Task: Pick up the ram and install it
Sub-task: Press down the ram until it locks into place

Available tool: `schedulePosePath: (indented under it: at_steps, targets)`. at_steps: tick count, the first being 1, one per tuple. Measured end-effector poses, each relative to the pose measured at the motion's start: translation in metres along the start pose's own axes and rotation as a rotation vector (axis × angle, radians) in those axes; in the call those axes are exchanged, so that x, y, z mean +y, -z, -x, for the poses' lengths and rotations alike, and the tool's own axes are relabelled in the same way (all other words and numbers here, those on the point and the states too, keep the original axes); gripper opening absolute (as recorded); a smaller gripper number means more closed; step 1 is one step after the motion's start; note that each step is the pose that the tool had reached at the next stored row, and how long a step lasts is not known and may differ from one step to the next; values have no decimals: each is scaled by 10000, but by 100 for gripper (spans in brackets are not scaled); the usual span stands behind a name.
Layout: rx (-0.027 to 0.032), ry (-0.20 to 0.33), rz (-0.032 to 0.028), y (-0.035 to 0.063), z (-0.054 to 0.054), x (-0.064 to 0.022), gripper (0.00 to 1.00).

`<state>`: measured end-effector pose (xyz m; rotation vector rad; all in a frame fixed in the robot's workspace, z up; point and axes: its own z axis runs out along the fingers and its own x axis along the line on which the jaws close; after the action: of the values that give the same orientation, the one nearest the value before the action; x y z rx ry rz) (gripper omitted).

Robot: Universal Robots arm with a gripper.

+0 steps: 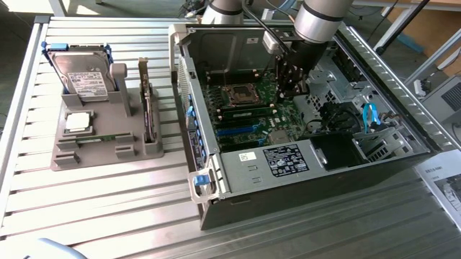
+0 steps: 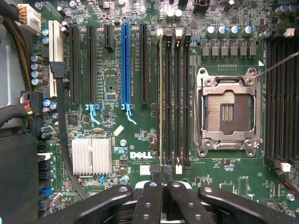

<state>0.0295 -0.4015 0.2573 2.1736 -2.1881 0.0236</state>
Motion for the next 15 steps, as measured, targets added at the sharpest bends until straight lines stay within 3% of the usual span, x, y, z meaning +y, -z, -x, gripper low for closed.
schedulePosePath:
  at_steps: [15]
  targets:
    - [0,-1,0,-96,6,-2,10]
